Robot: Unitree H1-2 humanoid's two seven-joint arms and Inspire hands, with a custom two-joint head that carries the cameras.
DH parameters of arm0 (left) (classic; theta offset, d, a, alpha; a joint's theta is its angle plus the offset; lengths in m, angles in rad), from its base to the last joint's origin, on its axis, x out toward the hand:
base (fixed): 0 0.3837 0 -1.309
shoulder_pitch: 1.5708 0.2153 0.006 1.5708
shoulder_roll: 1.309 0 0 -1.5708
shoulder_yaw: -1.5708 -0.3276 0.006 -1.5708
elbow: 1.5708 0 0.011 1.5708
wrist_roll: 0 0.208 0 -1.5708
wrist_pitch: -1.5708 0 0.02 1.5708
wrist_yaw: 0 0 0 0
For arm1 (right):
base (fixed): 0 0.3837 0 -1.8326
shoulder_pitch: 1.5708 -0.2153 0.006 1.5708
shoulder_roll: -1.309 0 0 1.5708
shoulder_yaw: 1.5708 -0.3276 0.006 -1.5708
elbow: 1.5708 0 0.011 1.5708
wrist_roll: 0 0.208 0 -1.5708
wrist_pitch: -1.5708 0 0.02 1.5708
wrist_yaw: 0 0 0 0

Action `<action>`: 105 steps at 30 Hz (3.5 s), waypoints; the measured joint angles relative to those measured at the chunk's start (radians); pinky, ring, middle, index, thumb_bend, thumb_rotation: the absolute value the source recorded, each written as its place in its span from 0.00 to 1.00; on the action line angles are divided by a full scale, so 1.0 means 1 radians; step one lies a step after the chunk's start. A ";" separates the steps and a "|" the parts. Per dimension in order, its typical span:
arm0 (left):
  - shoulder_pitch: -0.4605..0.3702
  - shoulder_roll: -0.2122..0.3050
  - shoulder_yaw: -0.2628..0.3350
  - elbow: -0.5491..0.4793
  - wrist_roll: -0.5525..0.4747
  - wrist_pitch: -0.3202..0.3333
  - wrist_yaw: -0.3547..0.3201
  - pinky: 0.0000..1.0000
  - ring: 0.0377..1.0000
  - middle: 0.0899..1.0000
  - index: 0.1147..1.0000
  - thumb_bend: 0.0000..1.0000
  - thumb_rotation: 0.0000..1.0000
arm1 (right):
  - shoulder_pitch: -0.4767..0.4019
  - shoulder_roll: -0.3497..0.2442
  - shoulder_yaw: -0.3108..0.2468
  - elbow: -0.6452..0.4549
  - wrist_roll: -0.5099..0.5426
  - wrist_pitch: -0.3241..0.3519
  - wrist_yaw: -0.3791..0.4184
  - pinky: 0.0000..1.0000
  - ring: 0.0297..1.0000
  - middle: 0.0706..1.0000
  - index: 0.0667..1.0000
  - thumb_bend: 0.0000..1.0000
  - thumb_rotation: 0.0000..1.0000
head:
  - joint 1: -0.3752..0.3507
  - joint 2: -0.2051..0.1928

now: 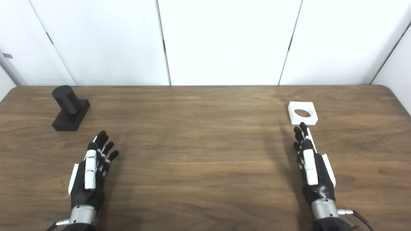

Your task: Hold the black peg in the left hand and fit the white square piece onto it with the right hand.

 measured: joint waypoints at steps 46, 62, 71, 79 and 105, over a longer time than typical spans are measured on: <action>0.000 -0.012 -0.055 0.015 0.065 -0.029 0.020 0.85 0.94 0.96 0.93 0.58 0.91 | 0.005 -0.068 -0.007 0.023 0.044 -0.035 0.014 1.00 1.00 0.99 1.00 0.51 1.00 | 0.256 -0.052; -0.002 -0.019 -0.111 0.078 0.138 -0.120 0.054 0.85 0.96 0.98 0.94 0.49 1.00 | 0.017 -0.096 0.001 0.026 0.067 -0.023 0.023 0.98 0.96 0.93 1.00 0.60 1.00 | 0.348 -0.212; -0.008 -0.019 -0.116 0.091 0.142 -0.124 0.055 0.85 0.97 0.99 0.94 0.51 0.95 | 0.015 -0.091 0.000 0.030 0.025 -0.032 -0.003 1.00 0.94 0.89 1.00 0.64 1.00 | 0.339 -0.178; 0.001 -0.022 -0.125 0.070 0.225 -0.109 0.086 0.85 0.91 0.92 0.89 0.48 0.42 | 0.025 -0.085 0.000 0.008 0.009 -0.015 -0.012 0.96 0.93 0.89 0.98 0.67 1.00 | 0.322 -0.163; -0.170 0.249 -0.033 -0.007 1.085 0.278 0.165 1.00 1.00 0.99 0.92 0.92 0.67 | 0.045 -0.083 -0.002 0.004 0.068 -0.018 0.000 1.00 1.00 0.97 1.00 0.67 1.00 | 0.287 -0.169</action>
